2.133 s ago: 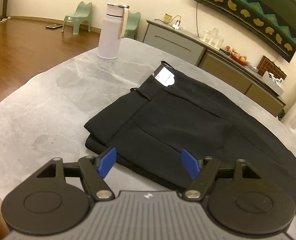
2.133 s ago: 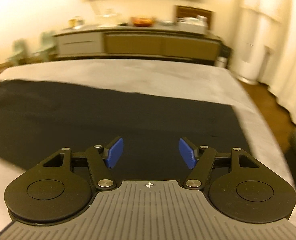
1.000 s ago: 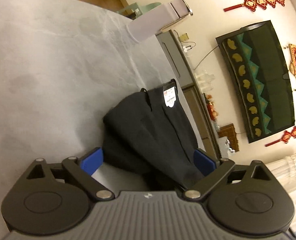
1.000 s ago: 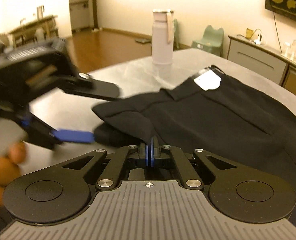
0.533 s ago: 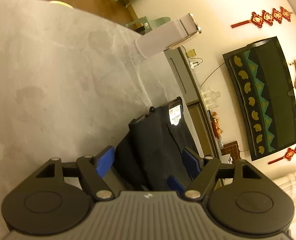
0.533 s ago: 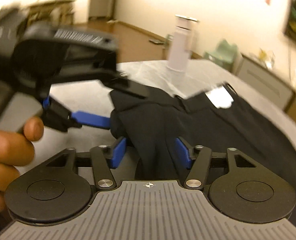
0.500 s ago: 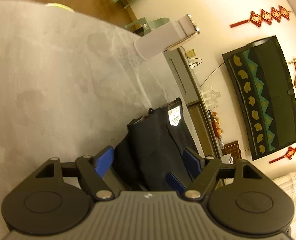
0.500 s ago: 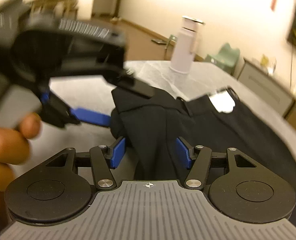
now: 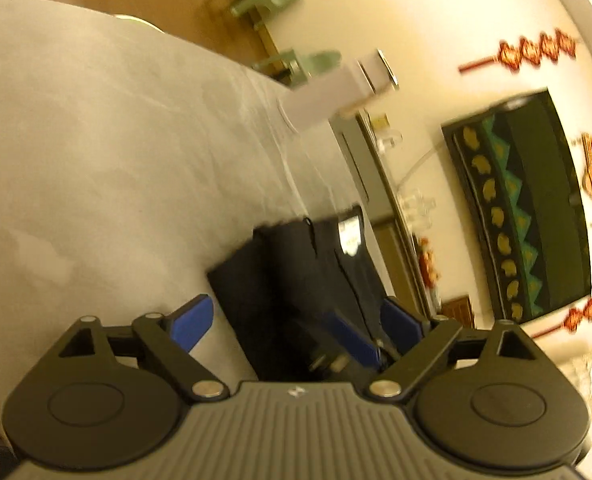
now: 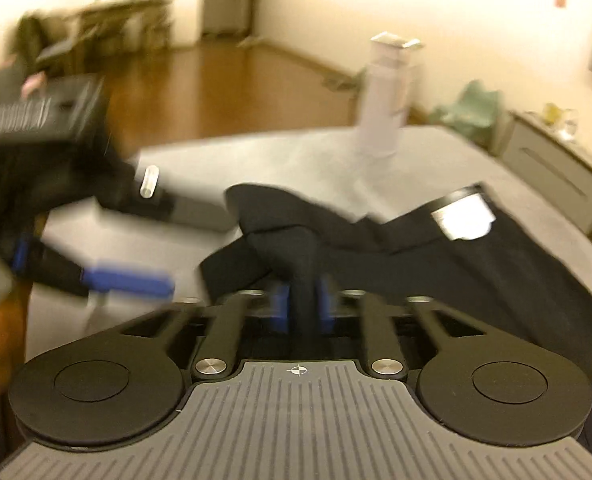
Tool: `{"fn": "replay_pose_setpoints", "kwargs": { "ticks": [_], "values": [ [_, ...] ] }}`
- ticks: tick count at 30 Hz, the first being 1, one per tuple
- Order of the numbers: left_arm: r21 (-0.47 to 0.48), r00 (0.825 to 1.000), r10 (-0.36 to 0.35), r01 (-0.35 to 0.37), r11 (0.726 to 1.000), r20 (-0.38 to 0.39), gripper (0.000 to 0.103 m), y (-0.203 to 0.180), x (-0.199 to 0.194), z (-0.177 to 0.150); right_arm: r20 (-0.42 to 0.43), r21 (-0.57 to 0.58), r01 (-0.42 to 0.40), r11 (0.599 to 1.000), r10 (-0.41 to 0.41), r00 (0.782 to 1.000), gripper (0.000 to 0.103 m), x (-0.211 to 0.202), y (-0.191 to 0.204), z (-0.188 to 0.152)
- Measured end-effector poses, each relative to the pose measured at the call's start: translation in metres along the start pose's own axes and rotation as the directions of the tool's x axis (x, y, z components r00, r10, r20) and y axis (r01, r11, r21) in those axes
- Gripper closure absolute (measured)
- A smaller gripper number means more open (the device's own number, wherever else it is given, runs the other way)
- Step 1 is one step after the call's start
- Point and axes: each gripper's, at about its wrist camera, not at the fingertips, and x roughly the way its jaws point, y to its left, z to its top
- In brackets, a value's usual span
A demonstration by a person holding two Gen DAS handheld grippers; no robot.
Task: Fold clothes
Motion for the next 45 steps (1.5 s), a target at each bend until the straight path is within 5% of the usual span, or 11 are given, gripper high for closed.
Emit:
{"fn": "replay_pose_setpoints", "kwargs": {
  "ticks": [5, 9, 14, 17, 20, 26, 30, 34, 40, 44, 45],
  "values": [
    [-0.009, 1.0, -0.002, 0.002, 1.0, -0.019, 0.009, 0.002, 0.002, 0.008, -0.027, -0.047, -0.023, 0.999, 0.022, 0.999, 0.05, 0.02, 0.012, -0.003],
    [-0.011, 0.998, -0.022, 0.022, 1.0, -0.06, 0.007, -0.003, 0.019, 0.007, -0.033, -0.03, 0.009, 1.0, -0.01, 0.999, 0.092, 0.026, 0.008, -0.002],
    [0.023, 0.995, -0.058, 0.06, 0.998, -0.084, 0.009, -0.015, 0.052, 0.003, 0.044, 0.056, -0.034, 0.998, 0.032, 0.999, 0.095, 0.0, -0.006, -0.001],
    [0.063, 0.991, -0.065, 0.073, 0.995, -0.121, 0.091, -0.02, 0.067, 0.005, 0.029, 0.052, -0.092, 0.994, 0.091, 0.995, 0.095, -0.008, -0.01, -0.005],
    [0.126, 0.994, -0.035, 0.048, 0.991, -0.1, 0.095, -0.027, 0.065, 0.004, 0.024, 0.064, -0.074, 0.995, 0.073, 0.997, 0.05, -0.025, -0.036, -0.012],
    [0.331, 1.0, 0.002, 0.005, 0.944, -0.021, 0.095, -0.068, 0.046, -0.009, -0.086, 0.377, 0.213, 0.901, -0.195, 0.977, 0.071, -0.049, -0.176, -0.043],
    [0.545, 1.0, -0.018, 0.019, 0.838, -0.006, 0.095, -0.121, 0.039, -0.038, -0.239, 0.454, 0.3, 0.839, -0.21, 0.948, 0.084, -0.024, -0.237, -0.08],
    [0.723, 0.994, -0.019, 0.092, 0.685, -0.109, 0.095, -0.159, 0.05, -0.097, -0.195, 0.532, 0.234, 0.814, -0.151, 0.969, 0.084, -0.034, -0.258, -0.091],
    [0.875, 0.951, 0.06, 0.253, 0.413, -0.304, 0.095, -0.199, 0.075, -0.203, 0.088, 0.848, -0.073, 0.525, -0.004, 0.996, 0.05, -0.108, -0.319, -0.157],
    [0.903, 0.901, 0.146, 0.374, 0.213, -0.408, 0.095, -0.226, 0.092, -0.273, 0.151, 0.892, -0.148, 0.428, 0.029, 0.988, 0.04, -0.128, -0.334, -0.199],
    [0.906, 0.899, 0.159, 0.376, 0.197, -0.408, 0.095, -0.227, 0.092, -0.278, 0.164, 0.899, -0.166, 0.406, 0.039, 0.986, 0.037, -0.127, -0.335, -0.208]
  ]
}}
